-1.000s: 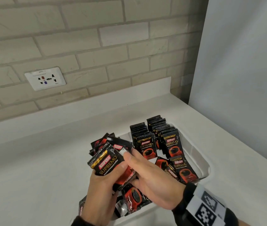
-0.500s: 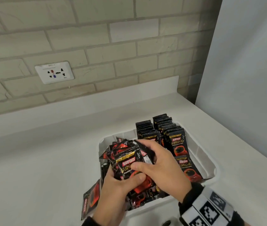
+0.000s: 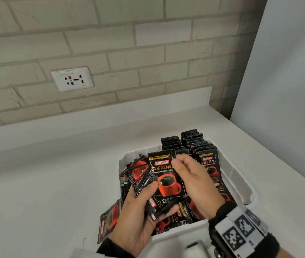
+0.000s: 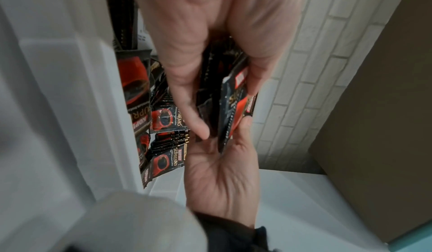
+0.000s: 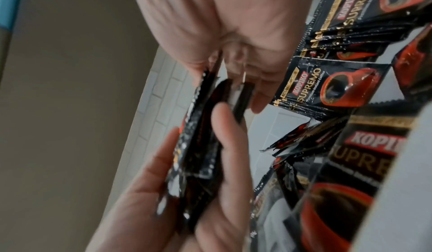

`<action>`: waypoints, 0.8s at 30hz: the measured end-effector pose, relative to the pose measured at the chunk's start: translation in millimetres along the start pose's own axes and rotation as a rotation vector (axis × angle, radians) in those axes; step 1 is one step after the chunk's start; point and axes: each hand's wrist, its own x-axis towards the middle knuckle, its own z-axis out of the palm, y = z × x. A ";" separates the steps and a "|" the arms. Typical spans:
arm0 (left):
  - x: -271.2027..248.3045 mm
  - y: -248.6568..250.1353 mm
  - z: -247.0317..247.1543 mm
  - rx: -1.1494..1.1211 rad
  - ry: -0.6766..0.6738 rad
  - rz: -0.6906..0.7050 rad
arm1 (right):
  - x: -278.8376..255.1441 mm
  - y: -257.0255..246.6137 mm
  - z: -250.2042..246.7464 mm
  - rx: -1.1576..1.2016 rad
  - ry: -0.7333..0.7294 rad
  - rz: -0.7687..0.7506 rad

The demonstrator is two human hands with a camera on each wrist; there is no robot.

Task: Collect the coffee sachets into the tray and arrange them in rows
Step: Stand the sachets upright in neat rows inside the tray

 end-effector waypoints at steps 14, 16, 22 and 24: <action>1.4 -3.6 -0.1 0.061 0.067 0.167 | 1.0 -7.9 -6.8 0.051 0.071 0.049; 2.4 -1.2 -2.4 0.013 0.093 0.165 | 5.9 -4.8 -10.9 0.287 0.138 0.101; 5.4 4.1 -5.6 -0.020 0.129 0.220 | 3.1 -10.6 -34.0 0.471 0.074 0.146; 6.8 3.2 -4.9 -0.030 0.131 0.230 | -5.1 -11.0 -32.5 0.265 -0.097 0.197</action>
